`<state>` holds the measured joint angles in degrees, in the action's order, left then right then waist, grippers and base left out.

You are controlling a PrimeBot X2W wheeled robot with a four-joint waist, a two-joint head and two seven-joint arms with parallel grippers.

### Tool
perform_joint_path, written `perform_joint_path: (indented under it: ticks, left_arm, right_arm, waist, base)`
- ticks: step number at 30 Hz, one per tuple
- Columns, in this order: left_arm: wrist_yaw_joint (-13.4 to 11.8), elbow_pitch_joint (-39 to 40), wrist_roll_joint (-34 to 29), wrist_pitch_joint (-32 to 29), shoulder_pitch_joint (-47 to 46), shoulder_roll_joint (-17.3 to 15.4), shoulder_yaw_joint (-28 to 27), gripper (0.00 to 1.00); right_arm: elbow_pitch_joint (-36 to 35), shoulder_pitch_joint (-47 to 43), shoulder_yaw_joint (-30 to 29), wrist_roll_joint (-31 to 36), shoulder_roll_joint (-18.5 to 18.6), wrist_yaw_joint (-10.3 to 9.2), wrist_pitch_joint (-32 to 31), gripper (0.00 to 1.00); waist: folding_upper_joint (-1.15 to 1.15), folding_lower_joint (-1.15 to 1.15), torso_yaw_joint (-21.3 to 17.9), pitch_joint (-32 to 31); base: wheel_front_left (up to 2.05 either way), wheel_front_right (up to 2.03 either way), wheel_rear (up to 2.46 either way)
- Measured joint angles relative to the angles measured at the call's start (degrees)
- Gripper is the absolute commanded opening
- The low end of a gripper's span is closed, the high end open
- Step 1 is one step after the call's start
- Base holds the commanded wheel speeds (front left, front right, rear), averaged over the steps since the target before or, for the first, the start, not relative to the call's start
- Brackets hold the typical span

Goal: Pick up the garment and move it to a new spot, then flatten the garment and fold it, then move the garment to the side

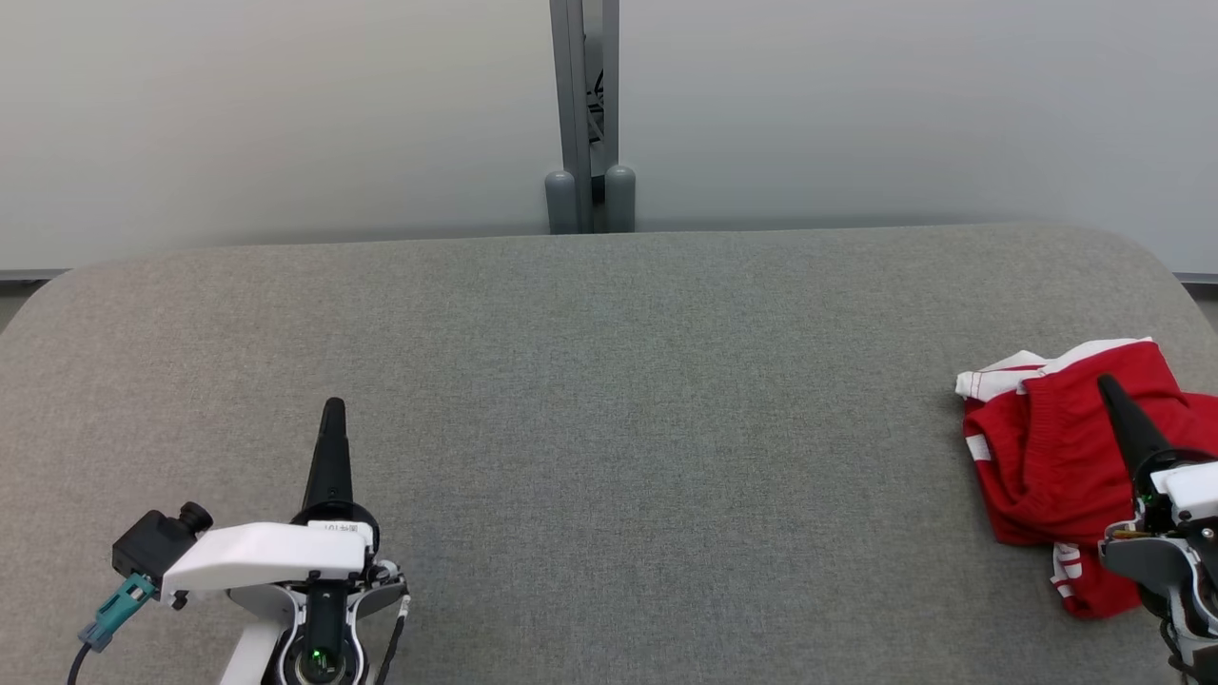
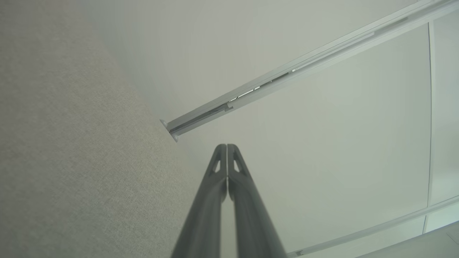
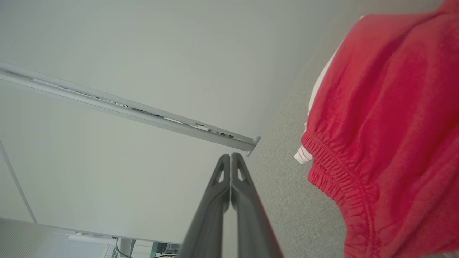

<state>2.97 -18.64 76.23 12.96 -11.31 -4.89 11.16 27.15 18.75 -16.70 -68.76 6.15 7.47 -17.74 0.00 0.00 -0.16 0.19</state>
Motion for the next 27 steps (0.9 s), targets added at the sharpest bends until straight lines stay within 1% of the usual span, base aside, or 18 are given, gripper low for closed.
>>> perform_joint_path:
  ticks: [1, 9, 27]
  left_arm:
    - [0.1, -0.3, 1.2, 0.1, -0.6, 0.1, 0.0, 0.00]
    - [1.0, -1.3, 5.1, 0.5, -1.8, 0.4, 0.1, 0.00]
    - [2.8, -3.4, 12.5, 1.2, -3.8, 1.4, 0.2, 0.00]
  right_arm:
    - [0.5, 0.5, -0.3, -1.0, 0.1, 0.00, -0.5, 0.00]
    - [2.0, 2.2, -1.2, -4.9, 0.5, 0.00, -1.7, 0.00]
    - [5.4, 4.7, -2.8, -12.3, 1.3, 0.00, -4.0, 0.00]
  waist:
    - [0.00, 0.00, 0.0, 0.0]
    - [0.00, 0.00, 0.1, 0.1]
    - [0.00, 0.00, 0.1, 0.3]
  base:
    - [0.00, 0.00, 0.00]
    - [0.00, 0.00, 0.00]
    - [0.00, 0.00, 0.00]
